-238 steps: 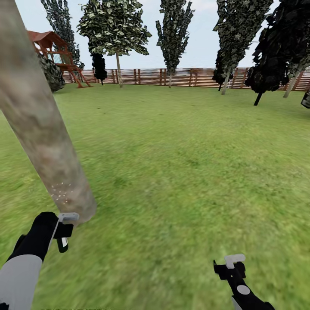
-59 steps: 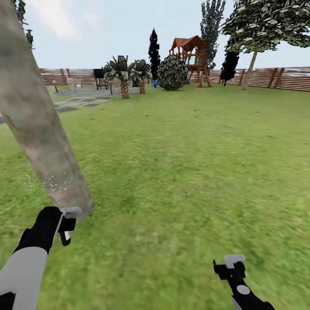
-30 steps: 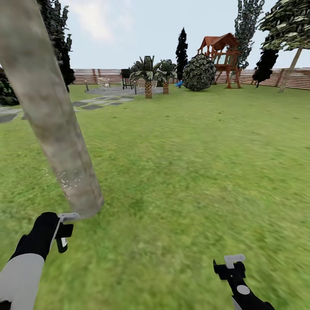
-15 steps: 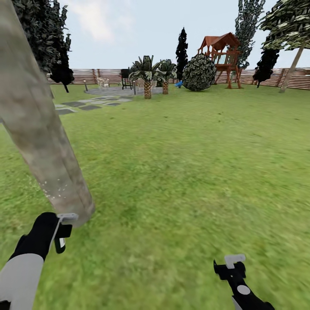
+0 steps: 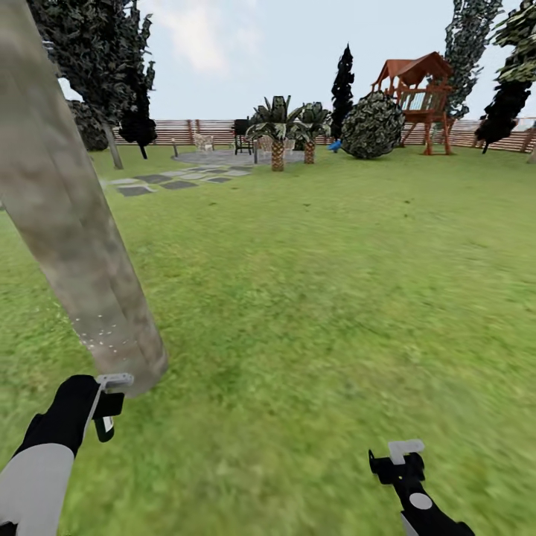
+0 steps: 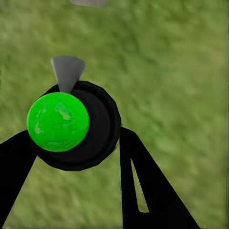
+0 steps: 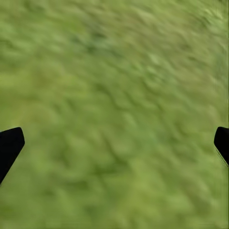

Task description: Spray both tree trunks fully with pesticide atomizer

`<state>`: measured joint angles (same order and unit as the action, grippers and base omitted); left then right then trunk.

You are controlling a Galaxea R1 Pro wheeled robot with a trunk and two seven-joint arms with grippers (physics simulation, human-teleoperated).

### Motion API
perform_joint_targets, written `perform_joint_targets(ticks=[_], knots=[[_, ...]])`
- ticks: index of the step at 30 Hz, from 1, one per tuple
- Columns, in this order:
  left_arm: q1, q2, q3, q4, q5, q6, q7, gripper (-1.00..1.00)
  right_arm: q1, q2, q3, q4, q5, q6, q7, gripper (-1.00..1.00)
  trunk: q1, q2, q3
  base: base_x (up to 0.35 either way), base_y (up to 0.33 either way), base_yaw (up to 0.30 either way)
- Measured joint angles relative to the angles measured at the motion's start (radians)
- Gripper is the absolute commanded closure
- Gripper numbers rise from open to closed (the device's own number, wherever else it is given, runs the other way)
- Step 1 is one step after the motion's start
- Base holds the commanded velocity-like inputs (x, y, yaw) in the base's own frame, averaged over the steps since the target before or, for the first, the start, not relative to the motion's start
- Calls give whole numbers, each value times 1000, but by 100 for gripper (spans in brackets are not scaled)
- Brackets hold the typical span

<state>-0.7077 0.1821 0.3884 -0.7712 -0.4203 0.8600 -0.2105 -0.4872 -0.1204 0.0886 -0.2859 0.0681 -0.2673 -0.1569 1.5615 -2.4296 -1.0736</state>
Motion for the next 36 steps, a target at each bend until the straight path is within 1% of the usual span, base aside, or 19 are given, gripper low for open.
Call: perform_joint_targets(ticks=[11, 28, 36], knots=[[0, -2, 0, -1, 2, -1, -1, 100, 0, 0, 0, 0, 0, 0, 0, -100, 0, 0, 0, 164, -231, 267], [0, -2, 4, -2, 3, -1, 0, 100, 1, 0, 0, 0, 0, 0, 0, -100, 0, 0, 0, 131, -250, 19], [0, 0, 7, -10, 3, 0, -1, 100, 0, 0, 0, 0, 0, 0, 0, -100, 0, 0, 0, 50, -270, 230]])
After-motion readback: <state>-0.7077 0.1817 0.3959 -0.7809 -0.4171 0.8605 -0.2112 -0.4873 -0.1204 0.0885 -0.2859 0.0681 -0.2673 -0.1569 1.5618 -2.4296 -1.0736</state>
